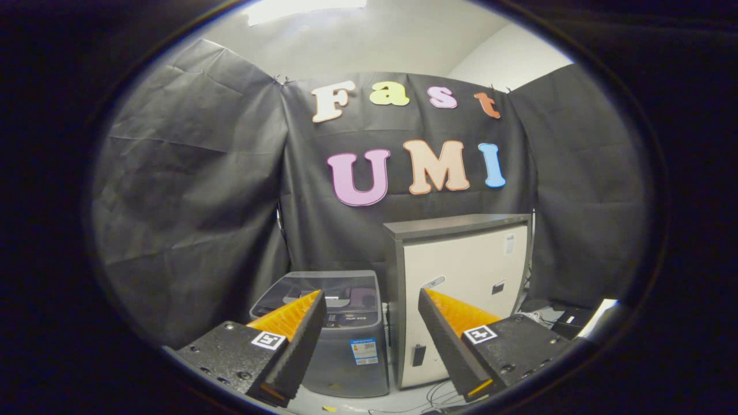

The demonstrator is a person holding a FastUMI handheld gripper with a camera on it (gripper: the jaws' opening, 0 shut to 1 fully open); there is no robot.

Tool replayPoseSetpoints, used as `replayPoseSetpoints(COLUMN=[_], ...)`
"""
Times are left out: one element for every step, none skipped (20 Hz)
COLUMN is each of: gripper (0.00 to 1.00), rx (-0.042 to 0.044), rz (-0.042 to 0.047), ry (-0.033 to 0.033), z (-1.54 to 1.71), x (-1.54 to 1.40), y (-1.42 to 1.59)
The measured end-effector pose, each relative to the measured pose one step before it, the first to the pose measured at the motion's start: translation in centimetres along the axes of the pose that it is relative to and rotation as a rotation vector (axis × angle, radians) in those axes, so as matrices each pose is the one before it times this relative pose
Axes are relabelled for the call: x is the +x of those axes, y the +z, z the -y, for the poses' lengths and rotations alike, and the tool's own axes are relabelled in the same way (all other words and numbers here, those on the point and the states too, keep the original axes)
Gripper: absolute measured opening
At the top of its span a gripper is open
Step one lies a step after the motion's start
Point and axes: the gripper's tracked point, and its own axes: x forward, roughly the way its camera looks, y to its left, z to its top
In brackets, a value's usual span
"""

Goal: Put the clothes into the washing machine and then close the washing machine lid.

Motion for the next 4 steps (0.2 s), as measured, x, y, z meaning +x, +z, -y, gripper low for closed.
replayPoseSetpoints(gripper=[0.96,0.97,0.97,0.97], rx=[0.00025,0.00211,0.00368,0.00476], rz=[-0.00273,-0.00015,0.00825,0.00525], ry=[-0.00074,-0.00267,-0.00131,0.00334], z=[0.116,-0.046,0.093,-0.125], x=[-0.146,-0.006,-0.216,0.178], y=[-0.052,-0.038,0.187,0.196])
